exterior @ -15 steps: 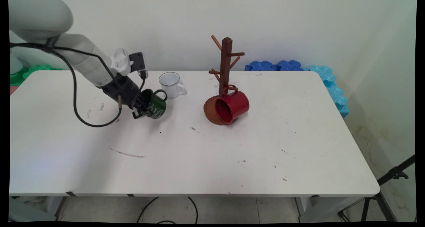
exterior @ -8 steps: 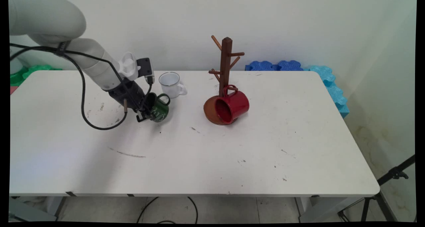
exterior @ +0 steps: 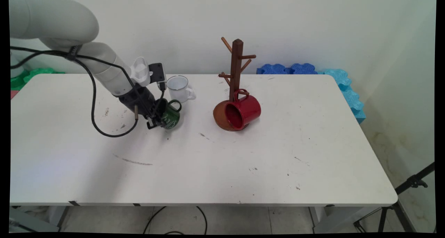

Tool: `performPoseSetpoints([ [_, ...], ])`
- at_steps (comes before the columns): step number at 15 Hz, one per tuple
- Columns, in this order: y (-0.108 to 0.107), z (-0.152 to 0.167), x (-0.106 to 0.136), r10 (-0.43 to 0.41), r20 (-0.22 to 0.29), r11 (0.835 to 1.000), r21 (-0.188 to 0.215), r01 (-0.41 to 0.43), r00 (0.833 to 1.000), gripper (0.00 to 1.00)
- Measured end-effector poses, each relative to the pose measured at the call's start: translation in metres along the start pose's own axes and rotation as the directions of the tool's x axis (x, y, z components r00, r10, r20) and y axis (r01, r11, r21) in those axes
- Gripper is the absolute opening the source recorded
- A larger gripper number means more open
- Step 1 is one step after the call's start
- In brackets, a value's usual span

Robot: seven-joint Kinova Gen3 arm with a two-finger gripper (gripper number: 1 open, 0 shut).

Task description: Place the picked object on the table

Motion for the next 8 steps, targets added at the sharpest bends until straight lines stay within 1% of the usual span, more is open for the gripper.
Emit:
performPoseSetpoints([
  [4, 0.0002, 0.0042, 0.0033, 0.008, 0.003, 1.000, 0.002, -0.008, 1.000, 0.00],
  [5, 0.0002, 0.0048, 0.0038, 0.009, 0.003, 1.000, 0.002, -0.009, 1.000, 1.00],
  [8, 0.0008, 0.0071, 0.0068, 0.014, -0.002, 1.000, 0.003, -0.014, 1.000, 1.00],
])
